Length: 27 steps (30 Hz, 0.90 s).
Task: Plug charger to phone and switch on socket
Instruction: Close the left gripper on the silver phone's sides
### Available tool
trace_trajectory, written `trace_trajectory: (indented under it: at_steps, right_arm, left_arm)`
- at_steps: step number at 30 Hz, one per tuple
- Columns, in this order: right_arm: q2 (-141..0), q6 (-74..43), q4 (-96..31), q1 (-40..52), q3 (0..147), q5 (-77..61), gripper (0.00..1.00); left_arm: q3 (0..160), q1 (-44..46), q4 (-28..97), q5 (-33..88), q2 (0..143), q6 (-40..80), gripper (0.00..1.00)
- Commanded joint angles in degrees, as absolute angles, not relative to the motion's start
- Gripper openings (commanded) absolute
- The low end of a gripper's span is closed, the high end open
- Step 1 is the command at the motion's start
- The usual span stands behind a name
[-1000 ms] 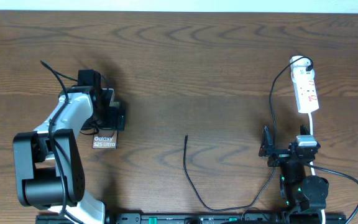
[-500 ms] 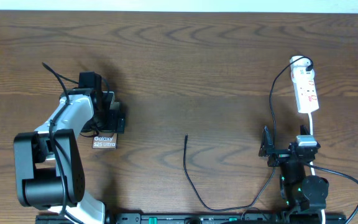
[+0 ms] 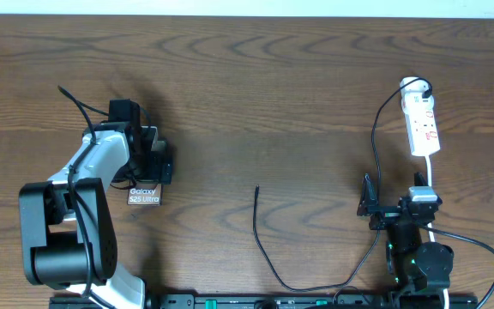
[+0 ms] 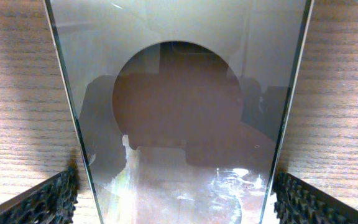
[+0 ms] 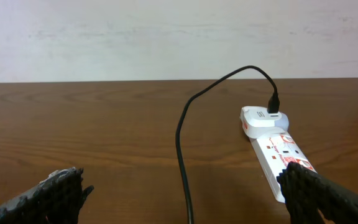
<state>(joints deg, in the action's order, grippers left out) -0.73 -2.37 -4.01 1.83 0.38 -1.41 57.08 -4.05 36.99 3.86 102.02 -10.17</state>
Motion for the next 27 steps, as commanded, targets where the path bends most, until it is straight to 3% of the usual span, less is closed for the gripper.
trace_trajectory:
  at_steps: [1,27]
  right_arm:
    - [-0.64,-2.72,-4.25,1.5,0.32,-1.63,0.99]
    - [-0.64,-2.72,-4.25,1.5,0.32,-1.63,0.99]
  left_arm:
    - [55.68,-4.1,36.95,3.36,102.89,-10.48,0.98]
    - [55.61,-4.1,37.21,3.38,102.89,-10.46,0.98]
